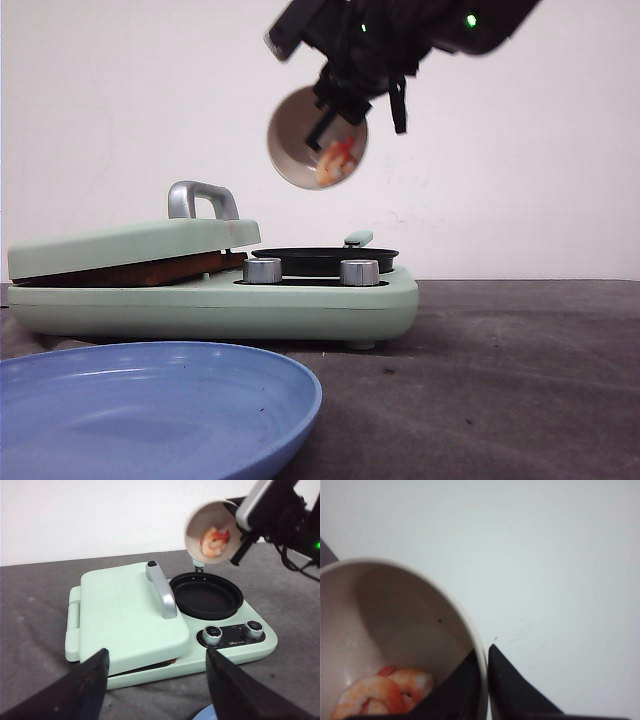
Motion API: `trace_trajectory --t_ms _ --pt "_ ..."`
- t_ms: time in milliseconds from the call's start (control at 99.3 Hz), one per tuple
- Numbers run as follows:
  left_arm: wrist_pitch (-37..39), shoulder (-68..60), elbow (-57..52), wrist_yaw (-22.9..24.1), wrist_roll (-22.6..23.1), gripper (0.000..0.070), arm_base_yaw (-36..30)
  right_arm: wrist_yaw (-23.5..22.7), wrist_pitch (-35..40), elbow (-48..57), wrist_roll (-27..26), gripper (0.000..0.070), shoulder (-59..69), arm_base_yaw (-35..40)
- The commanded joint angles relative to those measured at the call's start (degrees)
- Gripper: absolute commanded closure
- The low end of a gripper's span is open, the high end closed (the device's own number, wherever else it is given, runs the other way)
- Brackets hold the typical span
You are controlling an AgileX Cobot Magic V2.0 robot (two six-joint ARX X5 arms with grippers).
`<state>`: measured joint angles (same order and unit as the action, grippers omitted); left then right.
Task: Make breakfast with bread and shrimp
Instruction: 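Tilt the bowl with the right gripper to pour shrimp into the pan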
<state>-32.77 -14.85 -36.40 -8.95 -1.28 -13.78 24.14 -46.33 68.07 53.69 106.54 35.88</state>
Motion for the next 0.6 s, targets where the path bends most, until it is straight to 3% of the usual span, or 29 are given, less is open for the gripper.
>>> trace_trajectory --t_ms 0,594 --pt "0.6 0.0 -0.2 -0.2 0.9 0.0389 -0.1 0.1 -5.2 -0.9 3.9 0.0699 0.9 0.7" --pt "0.6 0.0 -0.2 -0.6 0.9 0.0389 -0.1 -1.7 -21.9 -5.1 5.6 0.0699 0.9 0.7"
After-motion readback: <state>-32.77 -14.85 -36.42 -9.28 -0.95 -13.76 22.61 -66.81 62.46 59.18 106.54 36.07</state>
